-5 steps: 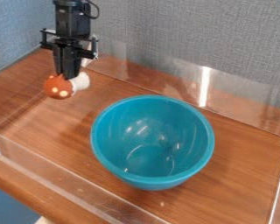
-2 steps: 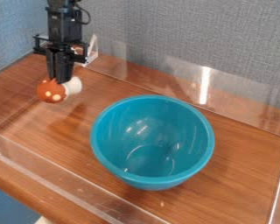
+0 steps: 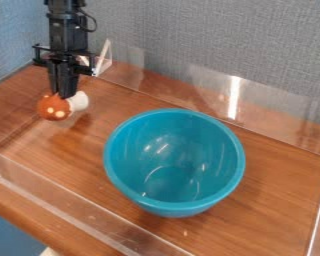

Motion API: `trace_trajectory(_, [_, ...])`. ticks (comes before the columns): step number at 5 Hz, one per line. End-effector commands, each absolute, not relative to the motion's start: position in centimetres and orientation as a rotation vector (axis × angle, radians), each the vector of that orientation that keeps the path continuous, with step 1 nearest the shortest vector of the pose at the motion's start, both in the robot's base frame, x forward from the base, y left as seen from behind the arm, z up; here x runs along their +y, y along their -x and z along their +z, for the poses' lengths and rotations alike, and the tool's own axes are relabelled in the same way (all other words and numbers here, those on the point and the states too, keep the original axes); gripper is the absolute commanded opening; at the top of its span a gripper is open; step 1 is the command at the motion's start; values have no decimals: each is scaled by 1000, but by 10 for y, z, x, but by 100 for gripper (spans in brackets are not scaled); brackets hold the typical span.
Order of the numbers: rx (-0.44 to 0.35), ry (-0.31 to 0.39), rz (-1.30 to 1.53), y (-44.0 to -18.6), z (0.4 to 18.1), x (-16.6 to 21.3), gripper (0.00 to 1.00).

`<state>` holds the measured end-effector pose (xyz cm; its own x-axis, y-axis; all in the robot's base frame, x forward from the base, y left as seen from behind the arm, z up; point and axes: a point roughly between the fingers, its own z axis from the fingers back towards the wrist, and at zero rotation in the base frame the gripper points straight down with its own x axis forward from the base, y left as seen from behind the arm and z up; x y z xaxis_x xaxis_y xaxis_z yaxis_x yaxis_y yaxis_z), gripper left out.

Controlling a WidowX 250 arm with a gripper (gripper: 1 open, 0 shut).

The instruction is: Remove the mushroom from inside the blue bowl and put it on the table

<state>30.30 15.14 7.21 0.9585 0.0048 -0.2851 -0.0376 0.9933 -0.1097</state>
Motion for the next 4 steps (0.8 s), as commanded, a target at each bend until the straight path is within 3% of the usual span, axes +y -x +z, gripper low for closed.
trace_trajectory(1, [226,94,27,-308,89,163,0])
trace_trajectory(2, [225,101,28,-309,89,166,0])
trace_trajectory(3, [213,106,30,-310,95,167,100])
trace_trajectory(4, [201,112,31,-311,101,168,100])
